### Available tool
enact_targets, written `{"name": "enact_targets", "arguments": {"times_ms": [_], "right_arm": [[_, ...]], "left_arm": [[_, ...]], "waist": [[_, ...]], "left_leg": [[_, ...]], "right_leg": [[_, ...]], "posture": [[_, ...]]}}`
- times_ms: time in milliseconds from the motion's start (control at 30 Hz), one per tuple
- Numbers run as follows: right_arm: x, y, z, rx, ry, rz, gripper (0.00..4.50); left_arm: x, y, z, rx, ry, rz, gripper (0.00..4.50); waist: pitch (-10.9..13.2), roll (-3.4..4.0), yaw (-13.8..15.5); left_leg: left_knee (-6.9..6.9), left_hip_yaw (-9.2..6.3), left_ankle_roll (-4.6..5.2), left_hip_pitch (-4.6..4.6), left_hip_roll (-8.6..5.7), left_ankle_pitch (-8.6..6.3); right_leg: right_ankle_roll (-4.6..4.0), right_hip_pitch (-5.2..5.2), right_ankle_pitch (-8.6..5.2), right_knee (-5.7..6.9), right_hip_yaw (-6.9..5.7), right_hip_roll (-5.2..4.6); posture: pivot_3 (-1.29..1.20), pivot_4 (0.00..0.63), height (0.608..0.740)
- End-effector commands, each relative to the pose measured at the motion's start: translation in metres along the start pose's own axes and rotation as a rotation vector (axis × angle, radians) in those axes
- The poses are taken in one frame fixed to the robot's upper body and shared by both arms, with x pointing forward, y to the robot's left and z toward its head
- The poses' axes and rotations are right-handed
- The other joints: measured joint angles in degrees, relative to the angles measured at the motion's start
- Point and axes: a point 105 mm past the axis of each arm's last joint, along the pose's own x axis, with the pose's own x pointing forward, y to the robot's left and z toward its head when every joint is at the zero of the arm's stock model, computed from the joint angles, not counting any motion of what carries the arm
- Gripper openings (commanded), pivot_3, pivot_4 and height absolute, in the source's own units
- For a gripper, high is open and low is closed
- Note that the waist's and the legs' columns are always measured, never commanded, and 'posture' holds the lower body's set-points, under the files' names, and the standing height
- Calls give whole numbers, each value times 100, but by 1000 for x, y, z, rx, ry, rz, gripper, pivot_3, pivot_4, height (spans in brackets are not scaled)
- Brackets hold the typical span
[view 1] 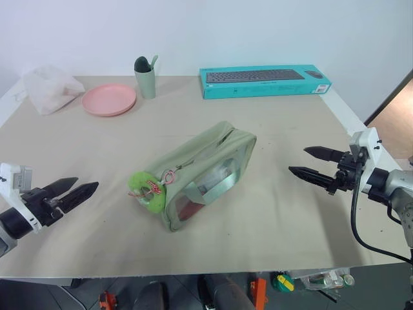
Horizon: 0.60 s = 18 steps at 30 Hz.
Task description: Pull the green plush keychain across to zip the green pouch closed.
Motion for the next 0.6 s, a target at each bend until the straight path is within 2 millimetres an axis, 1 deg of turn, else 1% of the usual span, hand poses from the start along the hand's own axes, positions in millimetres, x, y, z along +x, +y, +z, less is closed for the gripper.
{"name": "enact_targets", "arguments": {"times_ms": [33,100,167,233,300,333,367,467,533,600], "right_arm": [[-1,1,15,-75,-18,5,4320],[3,4,18,-102,-12,23,4320],[6,6,25,-126,-29,40,4320],[9,9,34,-152,-52,62,4320],[13,14,49,-189,-93,103,4320],[15,17,57,-214,-117,126,4320],[18,21,65,-238,-138,150,4320],[27,38,88,-328,-181,260,4320],[38,48,94,-391,-175,325,4320],[50,57,94,-456,-150,385,4320]], "left_arm": [[-3,-3,10,51,3,-17,4500],[-2,-4,16,81,-11,-31,4500],[-1,-2,28,76,-57,-41,4500],[0,-7,43,70,-108,-79,4500],[1,-24,59,140,-137,-163,4500],[0,-35,66,205,-149,-217,4500],[-1,-45,69,239,-148,-271,4500],[-1,-60,81,251,-134,-392,4500],[-1,-73,94,277,-153,-476,4500],[0,-83,101,303,-150,-538,4500]], "waist": [[0,0,0],[0,0,0],[1,2,0],[2,3,1],[5,1,-2],[7,2,-13],[8,3,-15],[11,8,-18],[13,8,-12],[13,8,-13]], "left_leg": [[0,0,0,0,0,0],[0,0,0,0,0,0],[0,0,0,1,0,0],[5,-1,0,1,0,0],[8,2,0,1,1,0],[8,2,0,1,2,0],[8,5,-1,1,3,0],[6,6,-6,1,4,-3],[5,1,-7,-1,4,-4],[5,-2,-7,-1,6,-4]], "right_leg": [[0,0,0,0,0,0],[0,0,0,1,0,0],[0,-1,0,2,-1,0],[0,-1,0,9,-2,0],[1,-3,1,13,-3,0],[1,-3,1,13,-4,1],[0,-5,0,15,-4,1],[-5,-8,-3,18,-6,0],[-13,-11,-8,24,-14,1],[-20,-10,-13,26,-28,2]], "posture": [[0,150,739],[0,150,739],[0,150,739],[0,150,739],[0,150,739],[0,150,739],[0,150,739],[0,150,739],[0,150,739],[0,150,739]]}}
